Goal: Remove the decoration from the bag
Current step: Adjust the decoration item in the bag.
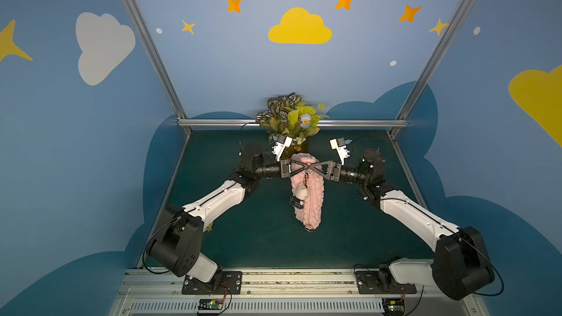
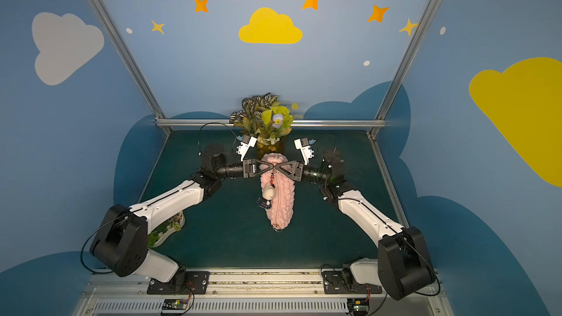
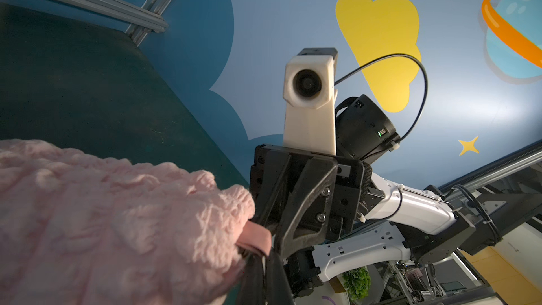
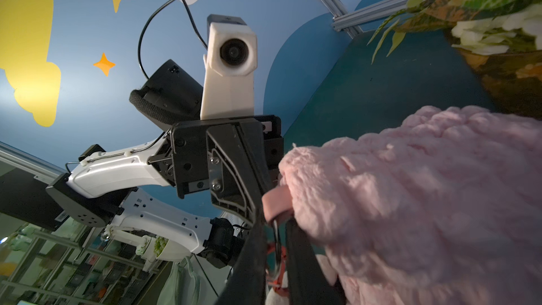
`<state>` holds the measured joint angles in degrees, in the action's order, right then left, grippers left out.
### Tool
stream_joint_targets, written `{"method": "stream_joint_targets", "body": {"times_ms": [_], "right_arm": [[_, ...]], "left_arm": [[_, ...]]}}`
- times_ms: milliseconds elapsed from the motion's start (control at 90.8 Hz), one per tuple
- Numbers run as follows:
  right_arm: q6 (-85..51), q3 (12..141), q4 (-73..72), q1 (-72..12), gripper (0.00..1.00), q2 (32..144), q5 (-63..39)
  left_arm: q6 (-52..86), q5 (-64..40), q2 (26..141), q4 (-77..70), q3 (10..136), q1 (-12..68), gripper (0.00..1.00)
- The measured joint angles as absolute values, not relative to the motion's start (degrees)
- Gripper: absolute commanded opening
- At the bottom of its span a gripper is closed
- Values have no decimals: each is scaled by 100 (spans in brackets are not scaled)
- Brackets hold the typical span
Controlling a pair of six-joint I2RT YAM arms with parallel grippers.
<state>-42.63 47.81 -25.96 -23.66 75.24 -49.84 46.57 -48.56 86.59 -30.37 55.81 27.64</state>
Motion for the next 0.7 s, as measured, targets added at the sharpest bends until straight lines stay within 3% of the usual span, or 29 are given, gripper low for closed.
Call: {"method": "stream_joint_targets", "body": {"times_ms": [220, 705], "right_arm": [[-4313, 4694, -2626, -2252, 48, 7225, -4762], [-4029, 3964, -2637, -2303, 59, 6418, -4939]], "left_arm": [[4676, -4525, 8545, -3089, 5463, 2764, 2], [5109, -4742, 8541, -3326, 5671, 2746, 2]]}}
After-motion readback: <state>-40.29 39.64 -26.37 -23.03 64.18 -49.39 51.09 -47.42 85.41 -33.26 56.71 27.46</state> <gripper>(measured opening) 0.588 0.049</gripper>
